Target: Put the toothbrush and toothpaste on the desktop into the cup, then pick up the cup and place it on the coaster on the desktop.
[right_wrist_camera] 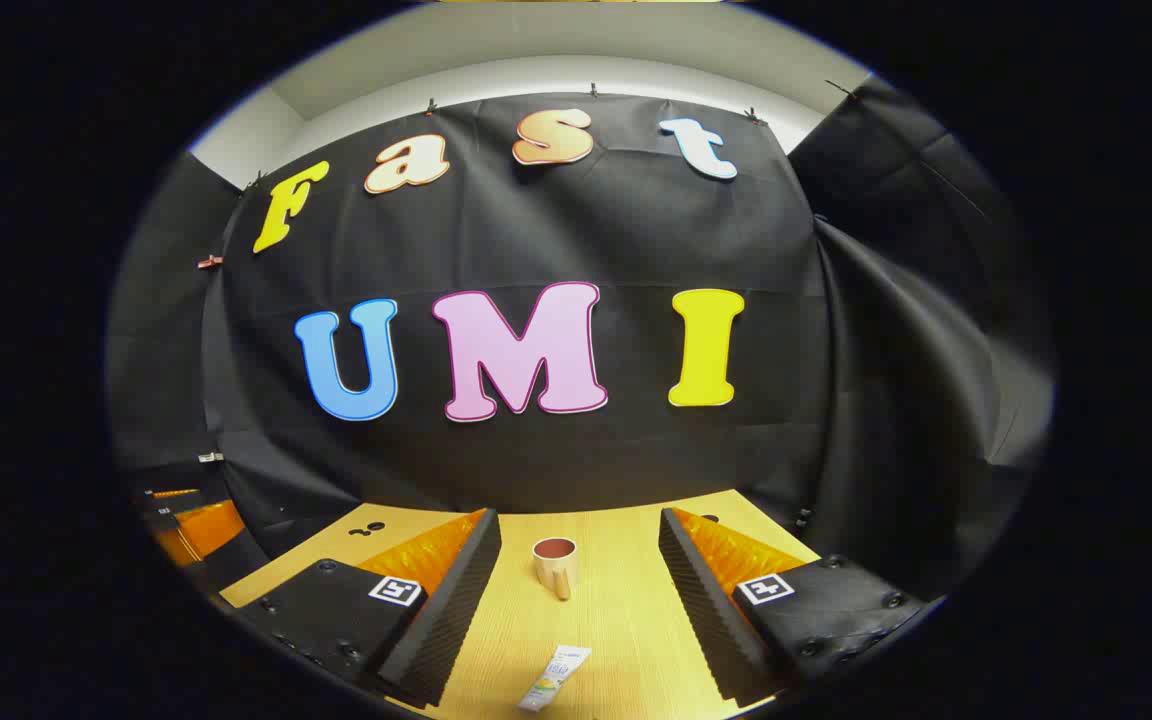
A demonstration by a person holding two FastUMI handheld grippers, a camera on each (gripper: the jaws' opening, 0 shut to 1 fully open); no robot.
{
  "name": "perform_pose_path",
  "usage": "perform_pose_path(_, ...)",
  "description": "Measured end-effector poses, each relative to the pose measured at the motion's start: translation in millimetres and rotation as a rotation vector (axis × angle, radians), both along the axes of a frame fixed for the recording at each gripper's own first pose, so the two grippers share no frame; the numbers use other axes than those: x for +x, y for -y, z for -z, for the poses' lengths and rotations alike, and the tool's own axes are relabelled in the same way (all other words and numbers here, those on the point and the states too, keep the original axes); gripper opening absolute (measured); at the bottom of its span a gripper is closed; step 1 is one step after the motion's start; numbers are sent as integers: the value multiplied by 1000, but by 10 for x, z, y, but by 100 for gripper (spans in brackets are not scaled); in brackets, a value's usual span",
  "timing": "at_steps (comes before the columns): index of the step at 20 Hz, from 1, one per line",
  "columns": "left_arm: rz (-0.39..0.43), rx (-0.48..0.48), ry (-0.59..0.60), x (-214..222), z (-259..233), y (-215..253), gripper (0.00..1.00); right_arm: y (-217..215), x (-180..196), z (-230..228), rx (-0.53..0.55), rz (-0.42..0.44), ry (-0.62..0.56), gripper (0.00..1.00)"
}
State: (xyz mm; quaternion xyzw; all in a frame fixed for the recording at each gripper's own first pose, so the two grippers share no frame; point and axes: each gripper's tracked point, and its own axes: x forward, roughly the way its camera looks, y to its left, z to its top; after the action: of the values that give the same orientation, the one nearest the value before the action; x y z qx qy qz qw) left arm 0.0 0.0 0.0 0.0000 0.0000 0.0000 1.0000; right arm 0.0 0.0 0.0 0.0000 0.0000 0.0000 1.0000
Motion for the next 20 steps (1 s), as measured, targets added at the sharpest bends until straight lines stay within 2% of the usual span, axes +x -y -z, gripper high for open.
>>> perform_pose_path(9, 17, 32, -39, 256, 107, 71, 97, 14, 226, 205, 8, 1, -53, 99)
perform_pose_path(20, 14, 40, -54, 363, 175, 69, 97, -80, 353, 406, 29, -19, -122, 99)
